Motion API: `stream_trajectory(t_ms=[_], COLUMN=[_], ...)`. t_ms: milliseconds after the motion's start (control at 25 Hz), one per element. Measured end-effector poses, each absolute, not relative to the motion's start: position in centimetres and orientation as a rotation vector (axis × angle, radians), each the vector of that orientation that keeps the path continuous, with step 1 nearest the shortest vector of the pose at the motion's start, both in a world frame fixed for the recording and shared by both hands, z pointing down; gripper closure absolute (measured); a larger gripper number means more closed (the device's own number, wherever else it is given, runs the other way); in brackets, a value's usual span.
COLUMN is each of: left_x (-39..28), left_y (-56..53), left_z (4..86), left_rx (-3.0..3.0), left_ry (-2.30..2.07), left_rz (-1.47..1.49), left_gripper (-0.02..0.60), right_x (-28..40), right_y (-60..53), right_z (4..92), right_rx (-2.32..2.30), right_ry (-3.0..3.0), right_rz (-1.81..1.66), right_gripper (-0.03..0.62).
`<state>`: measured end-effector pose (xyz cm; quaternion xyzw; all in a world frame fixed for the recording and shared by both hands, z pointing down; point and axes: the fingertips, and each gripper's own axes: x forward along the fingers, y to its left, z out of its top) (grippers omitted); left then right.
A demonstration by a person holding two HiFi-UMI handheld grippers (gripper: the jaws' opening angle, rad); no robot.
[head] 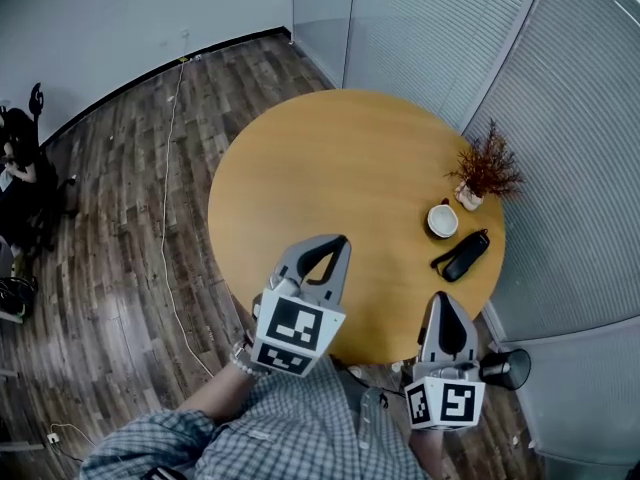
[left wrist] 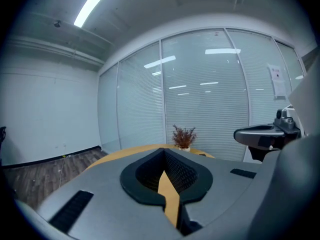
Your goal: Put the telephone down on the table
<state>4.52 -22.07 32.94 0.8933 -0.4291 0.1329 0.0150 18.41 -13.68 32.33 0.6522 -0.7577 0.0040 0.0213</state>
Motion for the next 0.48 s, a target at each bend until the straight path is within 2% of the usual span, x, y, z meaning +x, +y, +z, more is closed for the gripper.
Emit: stream_trajectory(t_ms=[480], left_x=[3.9], left_y=[-20.9], left_z=[31.5], left_rx=[2.788], left_ry=[-1.127], left_rz=[0.268], left_gripper=[0.573], right_x=[16.7], right_y=[-13.4], right_z=[32.5], right_rx=[2.053], right_ry=[-2.329], right_rz=[0.021], right_gripper=[0.588])
